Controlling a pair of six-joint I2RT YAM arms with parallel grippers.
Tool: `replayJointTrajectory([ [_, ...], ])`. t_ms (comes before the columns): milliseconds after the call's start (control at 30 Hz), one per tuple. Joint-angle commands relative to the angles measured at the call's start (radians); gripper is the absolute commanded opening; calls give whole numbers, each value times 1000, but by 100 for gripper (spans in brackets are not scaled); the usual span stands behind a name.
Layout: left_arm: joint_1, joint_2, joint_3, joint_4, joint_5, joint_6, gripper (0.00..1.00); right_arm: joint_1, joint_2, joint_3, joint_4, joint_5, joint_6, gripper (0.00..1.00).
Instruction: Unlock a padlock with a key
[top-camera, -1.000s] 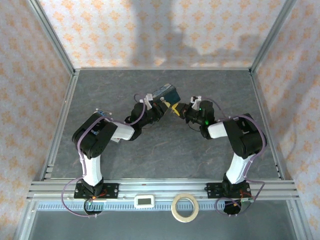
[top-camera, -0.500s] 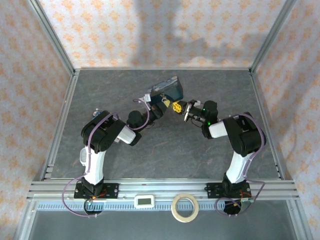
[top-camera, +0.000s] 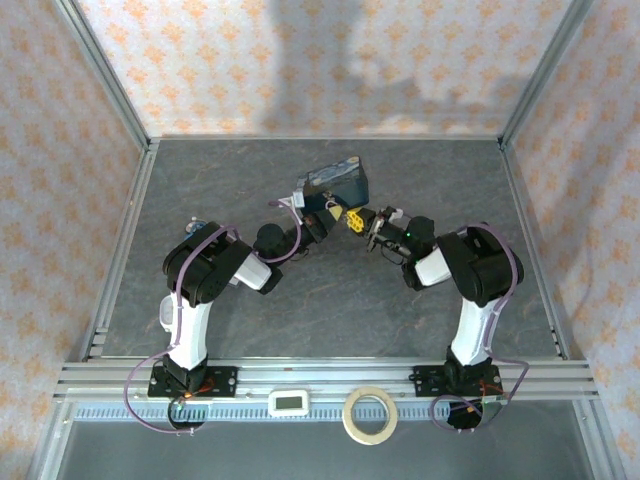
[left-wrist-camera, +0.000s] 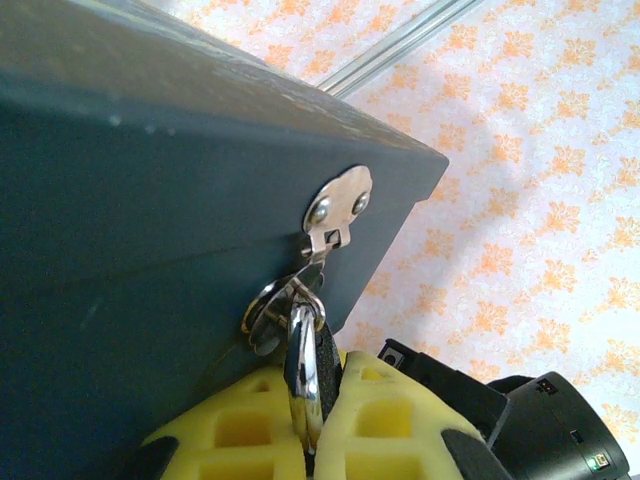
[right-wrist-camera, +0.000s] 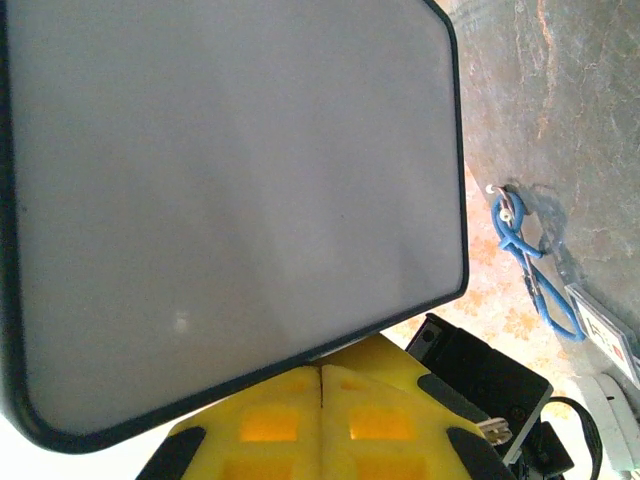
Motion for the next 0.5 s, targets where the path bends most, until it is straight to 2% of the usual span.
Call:
replayJointTrajectory([
  [0, -68, -22, -6, -100, 89, 83, 0, 32, -17, 31, 137, -14, 187, 0],
  [200, -66, -40, -9, -229, 6, 101, 0, 27, 82, -25, 225, 69, 120, 0],
  [467, -65, -14, -9, -248, -38, 75, 0, 24, 139, -34, 195, 74, -29, 0],
])
